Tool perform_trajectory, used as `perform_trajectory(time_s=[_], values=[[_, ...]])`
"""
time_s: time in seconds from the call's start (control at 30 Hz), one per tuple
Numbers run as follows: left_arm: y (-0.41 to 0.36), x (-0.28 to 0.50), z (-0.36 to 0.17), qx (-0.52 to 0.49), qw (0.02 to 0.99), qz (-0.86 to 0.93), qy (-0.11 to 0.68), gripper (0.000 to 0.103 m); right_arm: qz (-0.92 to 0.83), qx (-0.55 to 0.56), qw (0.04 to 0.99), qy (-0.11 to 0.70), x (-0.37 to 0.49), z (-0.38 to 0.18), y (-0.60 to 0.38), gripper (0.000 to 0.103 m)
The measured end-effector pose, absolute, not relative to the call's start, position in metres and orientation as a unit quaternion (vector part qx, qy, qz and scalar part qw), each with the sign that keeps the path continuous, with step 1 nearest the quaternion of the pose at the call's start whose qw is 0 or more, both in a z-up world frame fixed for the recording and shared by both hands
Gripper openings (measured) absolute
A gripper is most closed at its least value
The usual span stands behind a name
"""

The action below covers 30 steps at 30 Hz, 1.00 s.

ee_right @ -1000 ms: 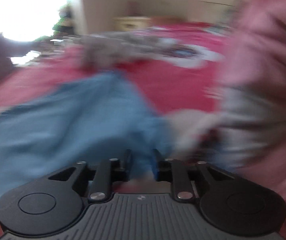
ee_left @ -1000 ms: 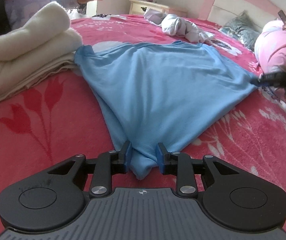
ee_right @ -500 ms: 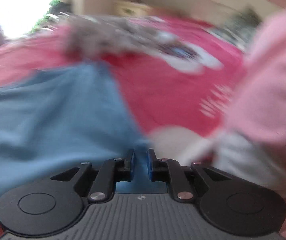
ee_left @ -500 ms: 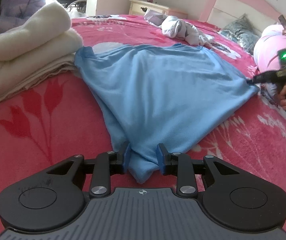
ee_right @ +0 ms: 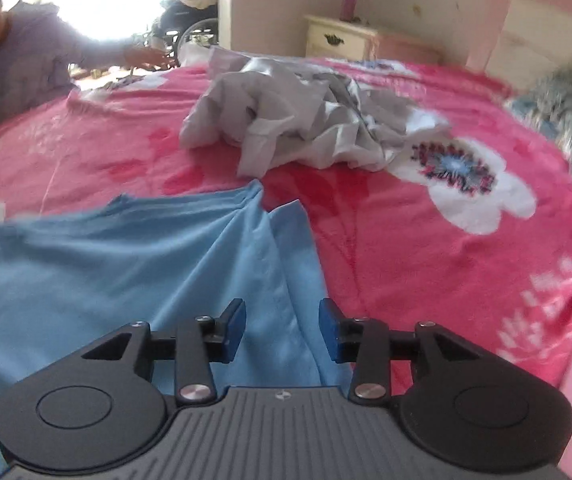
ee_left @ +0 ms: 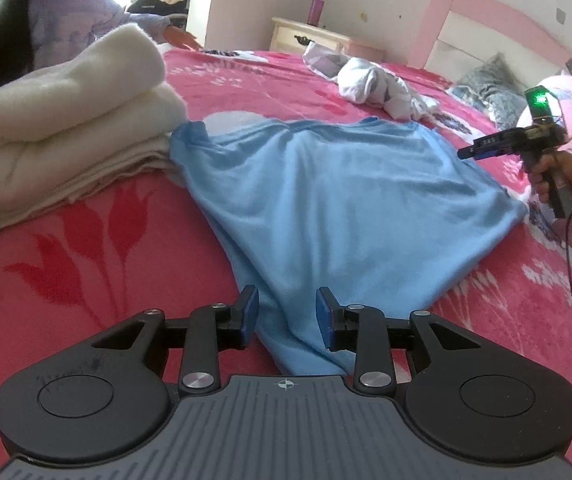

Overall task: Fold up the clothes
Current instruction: 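Open the left gripper while the right gripper pinches and smooths the shirt edge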

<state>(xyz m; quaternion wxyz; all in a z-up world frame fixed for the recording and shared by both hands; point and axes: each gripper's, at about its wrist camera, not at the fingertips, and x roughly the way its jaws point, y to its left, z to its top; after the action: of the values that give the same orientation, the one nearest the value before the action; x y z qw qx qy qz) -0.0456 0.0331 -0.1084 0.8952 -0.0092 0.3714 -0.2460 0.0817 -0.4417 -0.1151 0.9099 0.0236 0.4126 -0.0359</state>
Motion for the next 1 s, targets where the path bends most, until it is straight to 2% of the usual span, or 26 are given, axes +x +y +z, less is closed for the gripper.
perform_trajectory(time_s=[0.03, 0.07, 0.1, 0.27, 0.43, 0.47, 0.5, 0.57, 0.63, 0.73, 0.83, 0.9, 0.93, 1.0], values=[[0.032, -0.043, -0.109, -0.009, 0.895, -0.246, 0.371, 0.031, -0.028, 0.029, 0.906, 0.422, 0.085, -0.118, -0.444, 0.031], [0.032, -0.041, -0.110, -0.009, 0.896, -0.247, 0.370, 0.031, -0.024, 0.026, 0.903, 0.429, 0.086, -0.120, -0.444, 0.011], [0.031, -0.038, -0.111, -0.008, 0.896, -0.247, 0.368, 0.031, -0.026, 0.019, 0.903, 0.429, 0.086, -0.120, -0.443, 0.004], [0.025, -0.031, -0.117, 0.000, 0.899, -0.250, 0.361, 0.031, -0.048, -0.010, 0.921, 0.386, 0.074, -0.109, -0.436, 0.003], [0.022, -0.031, -0.121, 0.014, 0.900, -0.254, 0.355, 0.032, -0.099, -0.045, 0.916, 0.386, 0.081, -0.128, -0.433, 0.003], [0.022, -0.032, -0.121, 0.016, 0.900, -0.255, 0.354, 0.032, -0.110, -0.052, 0.914, 0.387, 0.083, -0.132, -0.433, 0.006], [0.022, -0.032, -0.122, 0.017, 0.900, -0.256, 0.353, 0.033, -0.120, -0.059, 0.912, 0.387, 0.085, -0.136, -0.432, 0.023], [0.022, -0.032, -0.122, 0.019, 0.900, -0.258, 0.352, 0.033, -0.149, -0.071, 0.911, 0.379, 0.085, -0.135, -0.433, 0.036], [0.023, -0.031, -0.122, 0.018, 0.899, -0.258, 0.352, 0.033, -0.176, -0.090, 0.909, 0.367, 0.085, -0.131, -0.433, 0.031], [0.023, -0.031, -0.123, 0.018, 0.900, -0.260, 0.350, 0.033, -0.185, -0.109, 0.918, 0.333, 0.083, -0.115, -0.431, 0.030], [0.023, -0.031, -0.123, 0.022, 0.900, -0.261, 0.348, 0.034, -0.100, -0.097, 0.933, 0.331, 0.089, -0.108, -0.422, 0.027], [0.023, -0.031, -0.123, 0.024, 0.900, -0.262, 0.347, 0.034, -0.036, -0.098, 0.931, 0.348, 0.100, -0.113, -0.412, 0.014], [0.022, -0.031, -0.123, 0.025, 0.900, -0.262, 0.347, 0.034, -0.018, -0.098, 0.925, 0.367, 0.109, -0.119, -0.409, 0.013], [0.023, -0.031, -0.123, 0.026, 0.900, -0.262, 0.347, 0.034, -0.037, -0.101, 0.919, 0.379, 0.126, -0.129, -0.417, 0.000]])
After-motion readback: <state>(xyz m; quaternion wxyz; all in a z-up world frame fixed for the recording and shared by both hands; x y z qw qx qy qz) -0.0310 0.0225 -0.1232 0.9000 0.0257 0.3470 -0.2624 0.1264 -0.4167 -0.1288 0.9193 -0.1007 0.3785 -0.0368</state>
